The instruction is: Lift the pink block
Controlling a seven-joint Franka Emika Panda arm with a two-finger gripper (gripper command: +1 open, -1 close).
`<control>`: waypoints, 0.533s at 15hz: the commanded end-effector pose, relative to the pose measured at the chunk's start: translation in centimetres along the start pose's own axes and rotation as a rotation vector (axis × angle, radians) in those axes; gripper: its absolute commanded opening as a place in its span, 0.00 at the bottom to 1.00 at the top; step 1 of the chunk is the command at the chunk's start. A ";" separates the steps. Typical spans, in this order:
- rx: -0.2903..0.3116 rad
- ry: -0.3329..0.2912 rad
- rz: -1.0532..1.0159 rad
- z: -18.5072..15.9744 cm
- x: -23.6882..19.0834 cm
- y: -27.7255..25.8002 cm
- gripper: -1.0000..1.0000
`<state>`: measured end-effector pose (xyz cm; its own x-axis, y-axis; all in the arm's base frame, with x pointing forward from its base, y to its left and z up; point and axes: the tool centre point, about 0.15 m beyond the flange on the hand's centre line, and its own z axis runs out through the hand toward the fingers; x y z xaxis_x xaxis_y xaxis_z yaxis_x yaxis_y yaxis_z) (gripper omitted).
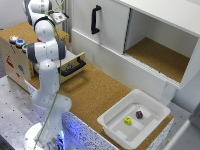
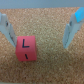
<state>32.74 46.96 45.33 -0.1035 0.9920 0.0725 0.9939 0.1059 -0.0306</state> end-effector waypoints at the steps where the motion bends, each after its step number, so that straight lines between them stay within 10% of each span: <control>1: -0.058 -0.040 0.038 2.3 1.0 -0.2 1.00; 7: -0.053 -0.032 0.041 3.1 1.0 -1.4 1.00; 8: -0.048 -0.030 0.037 3.3 1.0 -1.7 0.00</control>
<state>32.28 47.29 43.64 -0.0749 0.9951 0.0643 0.9962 0.0776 -0.0401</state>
